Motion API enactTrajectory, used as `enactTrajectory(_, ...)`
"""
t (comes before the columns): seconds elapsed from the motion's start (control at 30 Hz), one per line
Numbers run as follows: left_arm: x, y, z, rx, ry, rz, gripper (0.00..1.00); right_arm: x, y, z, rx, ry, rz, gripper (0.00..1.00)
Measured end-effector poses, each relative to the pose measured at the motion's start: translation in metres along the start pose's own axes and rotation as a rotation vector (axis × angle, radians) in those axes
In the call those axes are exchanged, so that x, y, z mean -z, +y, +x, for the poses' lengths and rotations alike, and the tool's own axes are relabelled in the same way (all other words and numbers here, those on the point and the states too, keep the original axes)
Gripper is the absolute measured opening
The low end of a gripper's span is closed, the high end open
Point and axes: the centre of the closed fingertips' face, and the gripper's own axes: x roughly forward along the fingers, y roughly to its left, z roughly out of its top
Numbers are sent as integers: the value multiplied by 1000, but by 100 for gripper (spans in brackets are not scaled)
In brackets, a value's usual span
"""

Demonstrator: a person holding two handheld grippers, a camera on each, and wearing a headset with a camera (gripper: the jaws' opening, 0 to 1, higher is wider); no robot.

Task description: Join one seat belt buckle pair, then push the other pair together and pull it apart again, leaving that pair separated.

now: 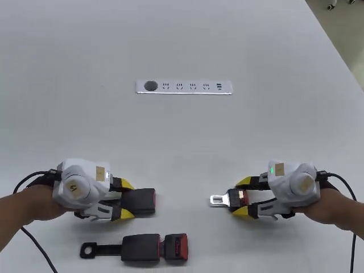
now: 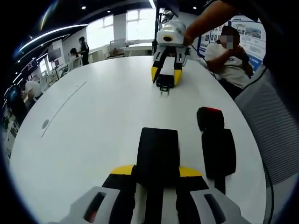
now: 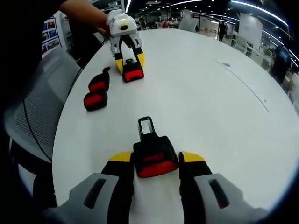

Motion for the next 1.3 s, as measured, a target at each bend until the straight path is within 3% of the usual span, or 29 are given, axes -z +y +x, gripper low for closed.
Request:
enactTrajectory(0.33,-1,-2,0,-2,20,1,34,0,4,1,7,38,-17,35)
enactTrajectory(0.53,-1,-2,-1,3,36,10,33,-4,6,4,3,32,-16,35)
enactTrajectory(0.8,1,-1,-1,15,56,28,33,-20,9,21,-12,6,-32,35)
enactTrajectory(1.3,1,-1,-1,17,57,21,33,-39,15,42,-18,-22,-36,35)
